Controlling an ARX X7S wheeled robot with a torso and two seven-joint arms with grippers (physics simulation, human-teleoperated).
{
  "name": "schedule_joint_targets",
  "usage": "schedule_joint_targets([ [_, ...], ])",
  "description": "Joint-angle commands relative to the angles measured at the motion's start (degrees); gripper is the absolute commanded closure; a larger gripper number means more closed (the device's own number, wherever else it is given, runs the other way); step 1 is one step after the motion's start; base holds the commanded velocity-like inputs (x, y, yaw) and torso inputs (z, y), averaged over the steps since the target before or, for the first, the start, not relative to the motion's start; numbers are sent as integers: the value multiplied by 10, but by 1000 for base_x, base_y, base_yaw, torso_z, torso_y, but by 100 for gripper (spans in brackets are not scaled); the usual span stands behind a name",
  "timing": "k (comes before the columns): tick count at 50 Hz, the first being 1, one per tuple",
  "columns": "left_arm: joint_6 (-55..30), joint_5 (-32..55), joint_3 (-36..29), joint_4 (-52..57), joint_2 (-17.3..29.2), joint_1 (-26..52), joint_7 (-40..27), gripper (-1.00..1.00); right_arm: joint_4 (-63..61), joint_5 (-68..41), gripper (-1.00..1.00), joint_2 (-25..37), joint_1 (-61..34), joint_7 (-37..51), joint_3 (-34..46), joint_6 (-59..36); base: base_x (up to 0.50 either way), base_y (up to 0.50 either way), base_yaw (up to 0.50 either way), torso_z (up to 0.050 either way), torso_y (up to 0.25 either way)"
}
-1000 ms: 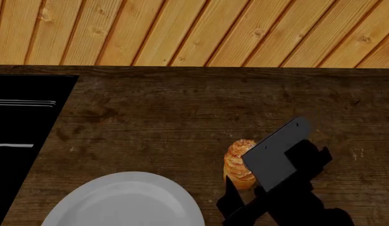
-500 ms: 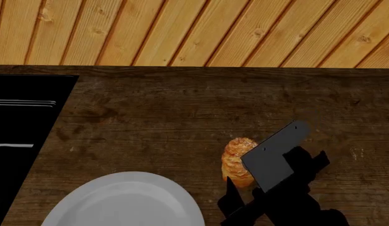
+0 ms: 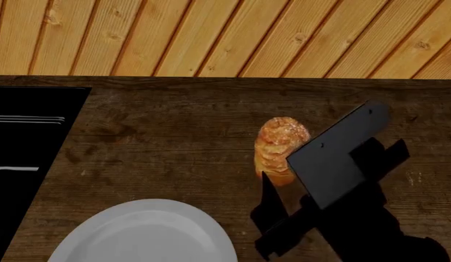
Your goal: Place the pastries on the plates.
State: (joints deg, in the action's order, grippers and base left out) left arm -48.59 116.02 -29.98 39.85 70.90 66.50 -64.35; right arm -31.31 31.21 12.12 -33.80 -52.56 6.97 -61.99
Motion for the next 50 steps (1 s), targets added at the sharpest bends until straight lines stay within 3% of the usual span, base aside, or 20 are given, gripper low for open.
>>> schedule_joint_targets([
  [1, 20, -49, -2, -10, -13, -32, 11, -100, -216, 136, 100, 75, -67, -94, 116, -214, 0, 0, 0, 0, 0],
  [3, 27, -66, -3, -14, -15, -45, 16, -100, -231, 184, 100, 95, -96, -113, 159, -277, 0, 0, 0, 0, 0],
  [5, 38, -83, -3, -13, -14, -61, 20, -100, -226, 280, 100, 88, -99, -168, 186, -279, 0, 0, 0, 0, 0],
  [7, 52, -109, -4, -13, -16, -84, 27, -100, -215, 413, 100, 72, -112, -268, 206, -278, 0, 0, 0, 0, 0],
  [11, 66, -147, -10, -21, -29, -109, 38, -100, -222, 491, 100, 53, -113, -327, 217, -267, 0, 0, 0, 0, 0],
  [19, 82, -195, -18, -39, -43, -139, 59, -100, -228, 547, 100, 34, -108, -371, 213, -255, -424, 167, 0, 0, 0],
  [21, 104, -182, -7, -21, -8, -167, 62, -100, -232, 562, 100, 30, -100, -373, 224, -268, -500, 200, 0, 0, 0],
  [41, 96, -166, -5, -16, 1, -163, 59, -100, -233, 569, 100, 30, -102, -373, 227, -264, -500, 199, 0, 0, 0],
  [50, 94, -168, -7, -20, -7, -161, 57, -100, -241, 544, 100, 23, -105, -354, 210, -250, -40, 36, 0, 0, 0],
])
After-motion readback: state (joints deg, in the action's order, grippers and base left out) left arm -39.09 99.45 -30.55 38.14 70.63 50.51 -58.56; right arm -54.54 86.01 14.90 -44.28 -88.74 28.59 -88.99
